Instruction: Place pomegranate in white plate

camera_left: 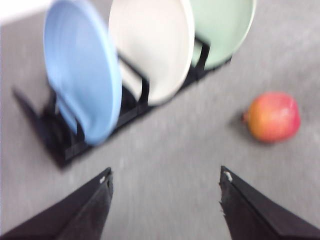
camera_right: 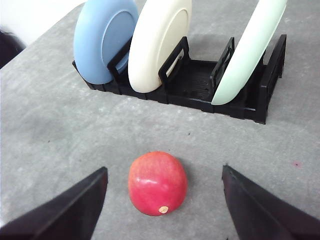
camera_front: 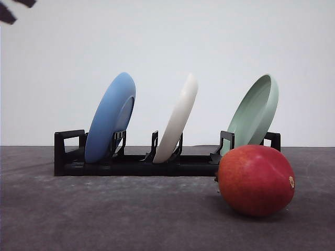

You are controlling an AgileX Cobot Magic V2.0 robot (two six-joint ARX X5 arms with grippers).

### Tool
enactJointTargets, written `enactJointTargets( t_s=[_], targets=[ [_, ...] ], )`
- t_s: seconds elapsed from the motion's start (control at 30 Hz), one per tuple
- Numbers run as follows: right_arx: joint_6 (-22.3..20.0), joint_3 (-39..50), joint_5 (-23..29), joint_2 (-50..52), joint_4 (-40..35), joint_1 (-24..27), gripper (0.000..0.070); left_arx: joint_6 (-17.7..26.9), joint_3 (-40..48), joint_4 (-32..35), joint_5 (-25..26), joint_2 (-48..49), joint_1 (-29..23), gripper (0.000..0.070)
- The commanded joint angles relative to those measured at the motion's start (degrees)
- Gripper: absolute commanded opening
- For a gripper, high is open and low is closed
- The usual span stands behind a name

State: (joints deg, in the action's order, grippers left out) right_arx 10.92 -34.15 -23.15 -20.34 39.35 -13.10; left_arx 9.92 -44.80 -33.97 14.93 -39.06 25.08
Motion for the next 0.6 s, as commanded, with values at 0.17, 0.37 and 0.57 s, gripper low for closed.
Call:
enactJointTargets(
  t_s=[0.17, 0.37, 0.57],
  targets=[
    [0.87, -0.90, -1.10, -0.13, -1.73, -0.22, 0.0457, 0.95, -0.94, 9.57, 0.12, -6.52, 3.84, 0.0386],
    [0.95, -0.90, -1.10, -0.13, -3.52, -0.22, 0.0457, -0.50, -0.94, 20.26, -1.90, -14.37, 8.55, 0.0389],
    [1.02, -0.90, -1.10, -0.13, -3.52, -0.22, 0.0457, -2.08, -1.15, 31.07, -7.96, -23.13, 12.78, 0.0392]
  ],
)
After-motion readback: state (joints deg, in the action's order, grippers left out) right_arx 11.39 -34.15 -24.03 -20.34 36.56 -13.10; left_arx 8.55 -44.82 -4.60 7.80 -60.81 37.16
